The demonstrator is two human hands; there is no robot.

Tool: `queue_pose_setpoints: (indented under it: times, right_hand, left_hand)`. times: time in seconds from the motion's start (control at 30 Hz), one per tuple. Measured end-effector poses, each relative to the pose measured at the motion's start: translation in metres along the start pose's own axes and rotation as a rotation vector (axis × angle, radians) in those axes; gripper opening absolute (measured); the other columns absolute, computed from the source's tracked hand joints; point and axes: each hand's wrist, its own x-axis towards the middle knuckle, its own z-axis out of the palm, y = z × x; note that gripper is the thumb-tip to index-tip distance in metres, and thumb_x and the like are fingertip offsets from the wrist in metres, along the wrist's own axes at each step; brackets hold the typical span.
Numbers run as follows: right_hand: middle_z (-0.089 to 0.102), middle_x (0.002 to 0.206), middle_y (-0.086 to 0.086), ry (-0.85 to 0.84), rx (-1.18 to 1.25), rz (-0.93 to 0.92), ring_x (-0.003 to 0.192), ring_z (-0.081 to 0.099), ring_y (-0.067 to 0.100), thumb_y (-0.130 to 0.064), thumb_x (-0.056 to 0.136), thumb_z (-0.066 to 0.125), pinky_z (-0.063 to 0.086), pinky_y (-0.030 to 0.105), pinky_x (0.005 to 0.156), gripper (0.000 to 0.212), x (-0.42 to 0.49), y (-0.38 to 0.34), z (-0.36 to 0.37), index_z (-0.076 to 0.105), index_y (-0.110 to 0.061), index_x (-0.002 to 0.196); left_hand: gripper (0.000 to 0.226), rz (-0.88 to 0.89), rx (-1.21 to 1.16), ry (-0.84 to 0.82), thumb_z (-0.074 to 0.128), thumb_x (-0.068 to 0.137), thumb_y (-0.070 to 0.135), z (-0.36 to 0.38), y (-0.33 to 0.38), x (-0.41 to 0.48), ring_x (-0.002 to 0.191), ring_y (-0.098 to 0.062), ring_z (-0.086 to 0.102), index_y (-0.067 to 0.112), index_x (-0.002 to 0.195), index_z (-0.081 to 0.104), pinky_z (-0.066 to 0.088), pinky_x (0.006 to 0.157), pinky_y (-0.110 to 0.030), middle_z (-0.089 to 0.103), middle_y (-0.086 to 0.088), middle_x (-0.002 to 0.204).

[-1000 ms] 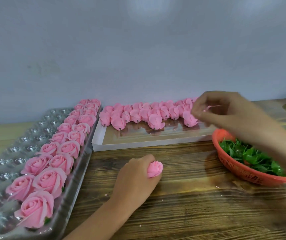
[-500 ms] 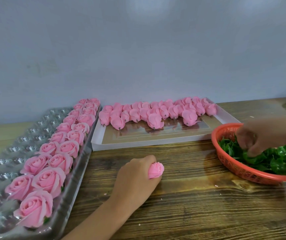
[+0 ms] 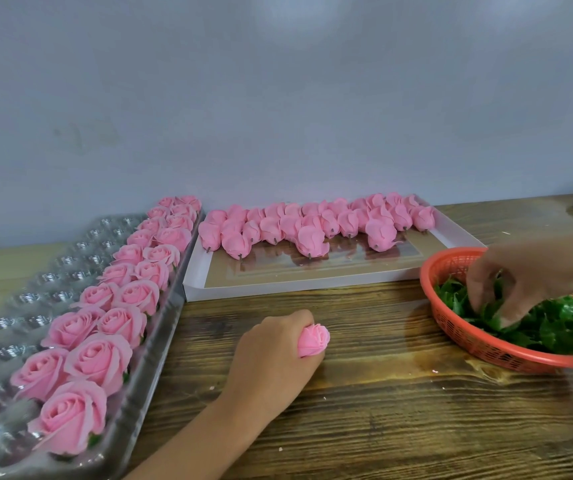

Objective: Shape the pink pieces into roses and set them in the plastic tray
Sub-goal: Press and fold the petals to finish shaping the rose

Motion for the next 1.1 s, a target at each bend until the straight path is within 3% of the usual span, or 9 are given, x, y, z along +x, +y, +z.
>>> queue_pose_setpoints:
  times: [0.23,0.4,0.47,0.53,0.67,0.77,0.87,1.0,1.1]
  right_hand:
    - [0.065,0.070,-0.033,0.132,-0.005,-0.035,0.063,0.060,-0.016,-0.035,0.077,0.081,0.044,0.010,0.055,0.024,-0.003,0.007,-0.003,0.064,-0.052,0.073]
    - [0.070,0.072,-0.028,0.352,0.005,-0.024,0.065,0.067,-0.007,-0.029,0.079,0.080,0.058,0.033,0.075,0.031,-0.006,0.019,-0.010,0.063,-0.055,0.075]
    - [0.070,0.067,-0.026,0.440,0.019,-0.020,0.056,0.066,-0.003,-0.028,0.082,0.077,0.057,0.038,0.069,0.033,-0.009,0.017,-0.012,0.061,-0.056,0.077]
    - [0.070,0.063,-0.025,0.564,0.048,-0.051,0.051,0.063,-0.005,-0.021,0.082,0.078,0.051,0.031,0.061,0.029,-0.011,0.010,-0.015,0.064,-0.044,0.071]
    - [0.068,0.067,-0.031,0.781,0.131,-0.170,0.059,0.063,-0.013,-0.017,0.077,0.082,0.043,0.021,0.060,0.026,-0.020,-0.021,-0.014,0.066,-0.037,0.075]
    - [0.070,0.077,-0.027,0.754,0.238,-0.301,0.070,0.067,-0.008,-0.028,0.076,0.078,0.047,0.023,0.064,0.013,-0.031,-0.055,-0.011,0.070,-0.039,0.075]
    - [0.073,0.079,-0.019,0.563,0.402,-0.445,0.073,0.069,0.000,-0.042,0.074,0.073,0.053,0.022,0.066,0.008,-0.037,-0.092,0.002,0.073,-0.035,0.078]
    - [0.074,0.081,0.002,0.410,0.572,-0.520,0.073,0.068,0.020,-0.020,0.086,0.073,0.055,0.035,0.073,0.003,-0.013,-0.128,0.036,0.073,-0.020,0.083]
    - [0.072,0.076,0.005,0.330,0.623,-0.466,0.063,0.062,0.012,-0.010,0.090,0.069,0.052,0.024,0.062,0.005,0.013,-0.147,0.068,0.071,-0.015,0.087]
  left_hand:
    - [0.014,0.011,-0.009,0.025,0.058,0.088,0.045,0.000,-0.001,-0.001,0.075,0.000,0.052,0.038,0.083,0.046,0.040,0.060,-0.017,0.053,0.019,0.074]
    - [0.017,0.008,-0.084,0.083,0.057,0.088,0.047,0.002,-0.003,0.001,0.068,-0.001,0.056,0.033,0.079,0.054,0.042,0.058,-0.016,0.059,0.015,0.071]
    - [0.024,-0.009,-0.185,0.111,0.054,0.087,0.049,0.002,-0.003,0.002,0.062,-0.002,0.056,0.031,0.072,0.056,0.042,0.055,-0.014,0.059,0.015,0.064]
    - [0.030,-0.047,-0.335,0.154,0.051,0.085,0.050,0.000,-0.003,0.003,0.056,-0.005,0.054,0.029,0.064,0.055,0.042,0.053,-0.016,0.057,0.014,0.059]
    - [0.042,-0.170,-0.693,0.231,0.052,0.088,0.043,-0.006,-0.004,0.005,0.058,-0.012,0.056,0.019,0.054,0.057,0.043,0.065,-0.010,0.058,0.001,0.056]
    - [0.042,-0.208,-0.903,0.268,0.053,0.089,0.037,-0.010,-0.004,0.007,0.066,-0.009,0.058,0.022,0.050,0.058,0.041,0.078,-0.018,0.062,0.000,0.061]
    - [0.038,-0.231,-0.974,0.302,0.062,0.081,0.042,-0.013,-0.004,0.008,0.075,-0.011,0.060,0.022,0.050,0.054,0.040,0.082,-0.028,0.064,-0.001,0.069]
    - [0.029,-0.258,-1.006,0.328,0.057,0.069,0.044,-0.012,-0.005,0.008,0.096,-0.019,0.060,0.019,0.054,0.053,0.042,0.095,-0.041,0.066,-0.002,0.083]
    - [0.029,-0.204,-1.008,0.312,0.056,0.077,0.037,-0.010,-0.006,0.007,0.095,-0.009,0.061,0.022,0.053,0.053,0.043,0.088,-0.037,0.068,0.001,0.089]
